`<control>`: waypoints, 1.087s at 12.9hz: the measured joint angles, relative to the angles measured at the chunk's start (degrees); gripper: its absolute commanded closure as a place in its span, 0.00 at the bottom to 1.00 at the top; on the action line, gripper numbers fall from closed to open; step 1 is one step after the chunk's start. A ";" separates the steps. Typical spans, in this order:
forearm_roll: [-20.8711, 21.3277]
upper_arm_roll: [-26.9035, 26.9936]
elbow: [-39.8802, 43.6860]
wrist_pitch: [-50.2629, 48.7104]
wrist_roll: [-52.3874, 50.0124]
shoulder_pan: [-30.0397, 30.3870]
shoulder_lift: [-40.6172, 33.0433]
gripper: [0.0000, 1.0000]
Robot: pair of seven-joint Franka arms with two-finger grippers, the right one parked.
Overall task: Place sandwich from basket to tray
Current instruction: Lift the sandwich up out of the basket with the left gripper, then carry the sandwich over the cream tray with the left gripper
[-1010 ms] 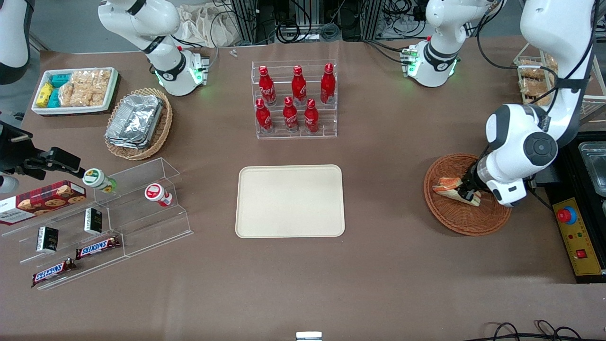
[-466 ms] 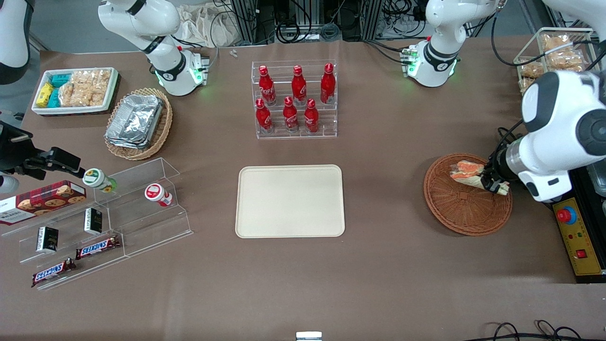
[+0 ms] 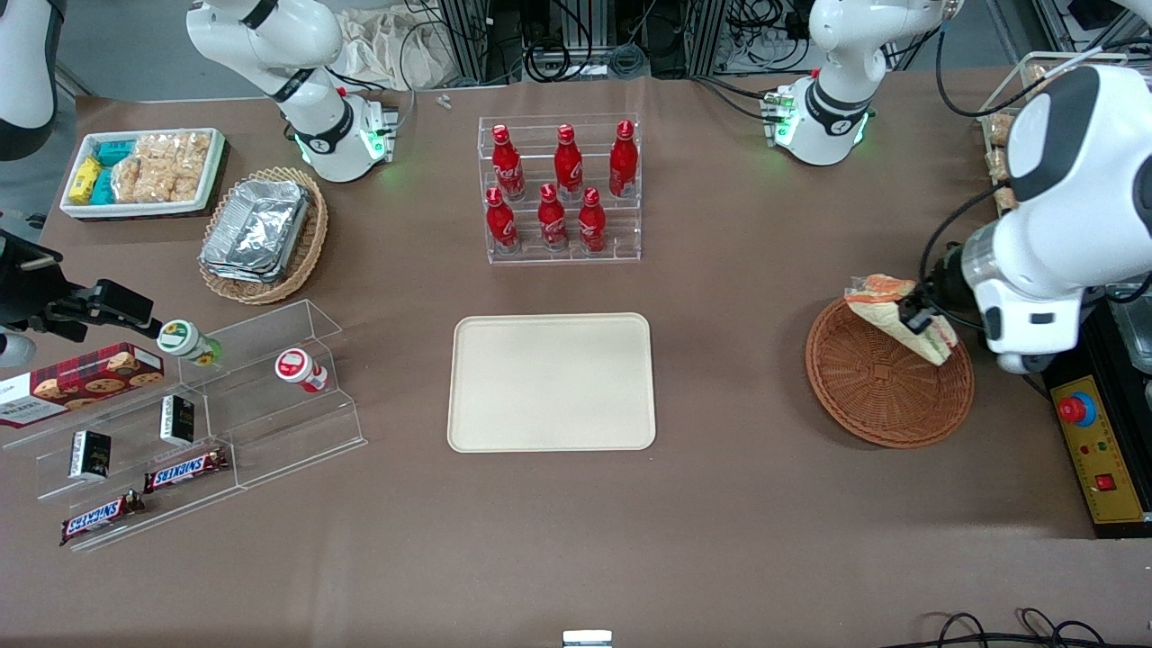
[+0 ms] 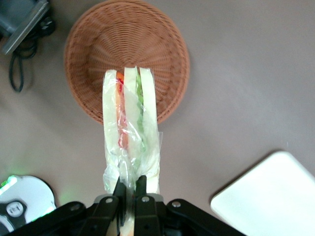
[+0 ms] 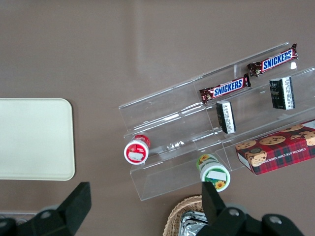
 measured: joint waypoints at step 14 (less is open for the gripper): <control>13.98 -6.23 2.40 16.37 5.30 -24.36 23.76 1.00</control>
